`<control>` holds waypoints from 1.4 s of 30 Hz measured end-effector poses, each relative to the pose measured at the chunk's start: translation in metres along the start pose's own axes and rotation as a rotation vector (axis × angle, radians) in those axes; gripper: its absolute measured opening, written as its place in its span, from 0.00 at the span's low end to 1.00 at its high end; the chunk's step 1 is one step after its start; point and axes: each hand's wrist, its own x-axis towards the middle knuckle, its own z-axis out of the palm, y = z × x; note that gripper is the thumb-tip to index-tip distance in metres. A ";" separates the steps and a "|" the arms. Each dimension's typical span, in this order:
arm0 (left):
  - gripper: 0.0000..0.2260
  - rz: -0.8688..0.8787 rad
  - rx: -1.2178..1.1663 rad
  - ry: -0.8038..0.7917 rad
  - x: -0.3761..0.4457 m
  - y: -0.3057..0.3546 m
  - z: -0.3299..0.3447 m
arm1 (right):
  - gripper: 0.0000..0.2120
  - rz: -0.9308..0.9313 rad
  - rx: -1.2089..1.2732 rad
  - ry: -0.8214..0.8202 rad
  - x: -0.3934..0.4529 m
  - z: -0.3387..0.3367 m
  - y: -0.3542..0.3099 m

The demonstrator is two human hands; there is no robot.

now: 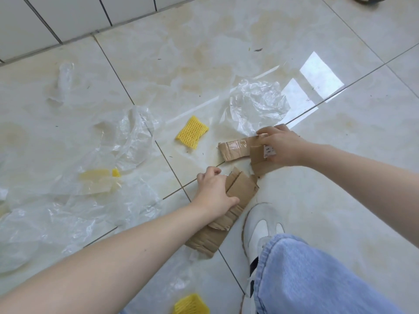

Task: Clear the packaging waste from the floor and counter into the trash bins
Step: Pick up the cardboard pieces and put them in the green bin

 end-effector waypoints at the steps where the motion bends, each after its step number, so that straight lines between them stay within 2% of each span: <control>1: 0.21 -0.008 0.009 -0.007 0.002 0.005 0.003 | 0.26 0.004 -0.037 -0.005 0.003 0.000 -0.003; 5: 0.15 -0.043 -0.022 -0.031 0.005 0.022 0.018 | 0.24 0.031 -0.085 0.007 0.006 0.003 -0.008; 9: 0.19 -0.087 -0.069 -0.005 0.007 0.024 0.018 | 0.17 0.047 -0.050 0.039 -0.002 0.008 -0.007; 14: 0.15 -0.163 -0.153 -0.036 0.008 0.023 0.019 | 0.13 0.047 0.031 0.068 -0.010 0.012 -0.003; 16: 0.14 -0.198 -0.211 -0.075 0.007 0.022 0.016 | 0.14 0.050 0.047 0.077 -0.011 0.013 -0.003; 21: 0.19 -0.236 -0.381 -0.205 0.012 0.016 0.010 | 0.14 0.051 0.079 0.084 -0.009 0.014 -0.001; 29: 0.17 -0.201 -0.564 -0.435 0.015 0.015 0.000 | 0.13 0.044 0.056 0.006 -0.017 0.018 -0.003; 35: 0.10 -0.218 -0.730 -0.640 0.015 0.022 -0.007 | 0.10 0.085 0.120 -0.030 -0.022 0.026 0.004; 38: 0.09 -0.276 -0.731 -0.718 0.017 0.029 -0.010 | 0.10 0.080 0.129 -0.037 -0.023 0.028 0.005; 42: 0.16 -0.257 -0.565 -0.688 0.018 0.042 -0.003 | 0.10 0.068 0.127 -0.021 -0.024 0.029 0.007</control>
